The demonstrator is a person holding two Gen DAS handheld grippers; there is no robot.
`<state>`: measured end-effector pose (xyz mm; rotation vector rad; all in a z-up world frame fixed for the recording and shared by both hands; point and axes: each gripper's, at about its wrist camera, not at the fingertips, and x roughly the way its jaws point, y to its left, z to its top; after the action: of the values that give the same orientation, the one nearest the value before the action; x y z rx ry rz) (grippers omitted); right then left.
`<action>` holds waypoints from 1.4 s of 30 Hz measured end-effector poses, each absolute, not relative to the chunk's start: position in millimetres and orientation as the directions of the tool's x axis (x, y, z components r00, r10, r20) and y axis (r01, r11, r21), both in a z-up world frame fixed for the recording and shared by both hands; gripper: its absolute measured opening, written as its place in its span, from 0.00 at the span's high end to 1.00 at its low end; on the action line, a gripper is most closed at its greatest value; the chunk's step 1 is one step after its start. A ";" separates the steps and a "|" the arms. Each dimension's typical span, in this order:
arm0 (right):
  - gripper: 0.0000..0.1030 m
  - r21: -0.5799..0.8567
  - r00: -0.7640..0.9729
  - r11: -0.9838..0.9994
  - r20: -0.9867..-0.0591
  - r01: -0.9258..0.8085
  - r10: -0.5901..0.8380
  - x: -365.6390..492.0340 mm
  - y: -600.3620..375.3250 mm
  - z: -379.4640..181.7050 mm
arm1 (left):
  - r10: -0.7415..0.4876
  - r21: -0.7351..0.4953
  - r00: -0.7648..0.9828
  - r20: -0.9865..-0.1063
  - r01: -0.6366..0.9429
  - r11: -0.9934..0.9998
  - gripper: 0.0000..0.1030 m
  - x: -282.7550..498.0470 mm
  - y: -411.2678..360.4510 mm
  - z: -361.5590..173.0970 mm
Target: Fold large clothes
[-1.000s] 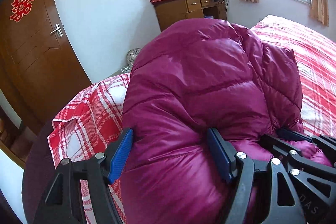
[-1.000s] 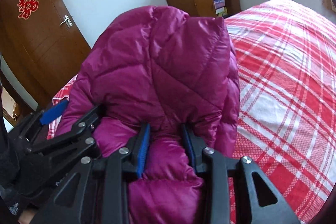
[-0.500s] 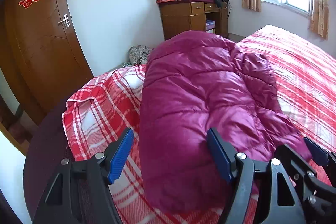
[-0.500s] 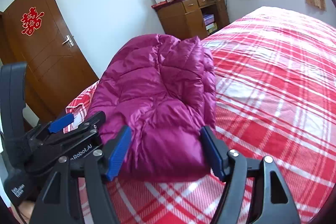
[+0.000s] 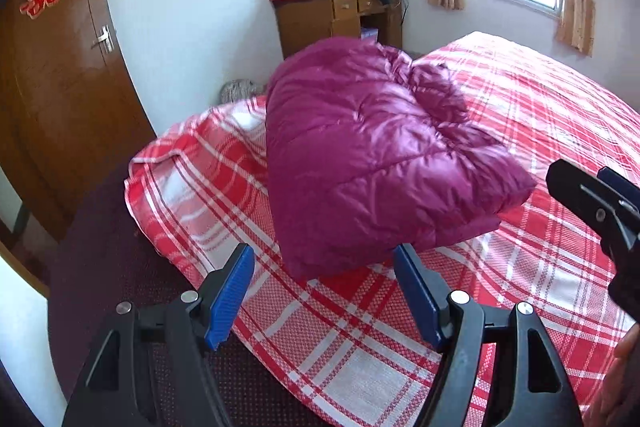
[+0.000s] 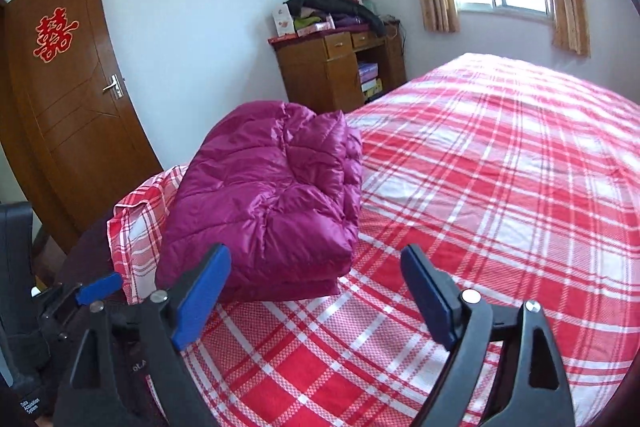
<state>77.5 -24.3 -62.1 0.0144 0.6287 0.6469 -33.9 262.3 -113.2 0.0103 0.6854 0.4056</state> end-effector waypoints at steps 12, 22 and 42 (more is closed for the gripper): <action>0.00 0.109 0.773 0.840 -0.344 -0.531 0.533 30.3 -52.7 -2.3 | 0.435 0.113 0.775 -0.459 -0.435 0.893 0.24 -75.7 251.8 -57.1; 0.00 0.100 0.826 0.848 -0.192 -0.520 0.529 4.8 -67.6 23.6 | 0.463 0.069 0.831 -0.310 -0.466 0.882 0.16 -108.3 245.4 -20.8; 0.00 0.116 0.852 0.858 -0.111 -0.500 0.512 -6.7 -75.7 29.2 | 0.492 0.072 0.853 -0.172 -0.487 0.870 0.11 -138.5 232.7 5.5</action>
<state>-6.7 -75.7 29.2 0.0836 0.1401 0.5334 -138.5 232.7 5.5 0.0265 0.1877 0.5151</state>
